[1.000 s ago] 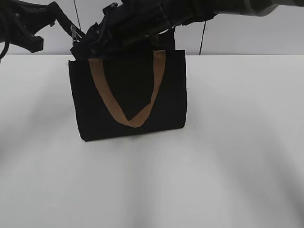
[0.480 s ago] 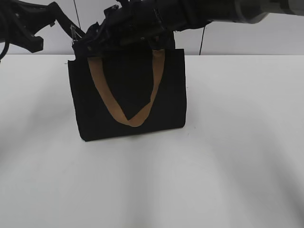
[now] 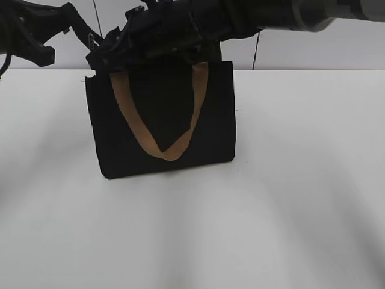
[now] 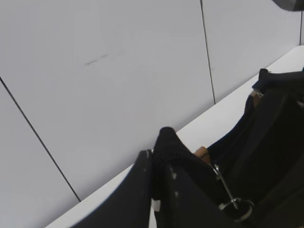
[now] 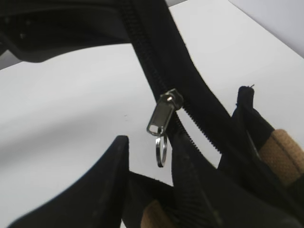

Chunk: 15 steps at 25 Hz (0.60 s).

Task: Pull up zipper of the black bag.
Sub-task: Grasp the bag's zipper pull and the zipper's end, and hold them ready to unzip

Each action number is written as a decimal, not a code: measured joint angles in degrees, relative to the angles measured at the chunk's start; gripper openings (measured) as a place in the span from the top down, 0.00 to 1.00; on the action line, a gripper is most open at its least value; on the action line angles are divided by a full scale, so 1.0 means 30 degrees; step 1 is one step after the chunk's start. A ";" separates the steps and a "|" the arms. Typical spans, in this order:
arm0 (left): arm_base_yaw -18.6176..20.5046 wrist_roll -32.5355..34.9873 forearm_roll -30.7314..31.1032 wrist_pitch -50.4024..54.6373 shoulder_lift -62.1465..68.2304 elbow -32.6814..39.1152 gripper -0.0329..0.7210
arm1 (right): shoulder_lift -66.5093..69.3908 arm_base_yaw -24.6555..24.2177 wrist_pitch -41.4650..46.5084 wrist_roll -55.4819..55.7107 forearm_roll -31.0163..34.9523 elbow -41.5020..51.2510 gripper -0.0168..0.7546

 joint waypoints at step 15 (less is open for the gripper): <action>0.0000 0.0000 0.0018 0.0000 0.0000 0.0000 0.93 | 0.0000 0.0000 -0.0628 -0.0016 -0.1725 0.0000 1.00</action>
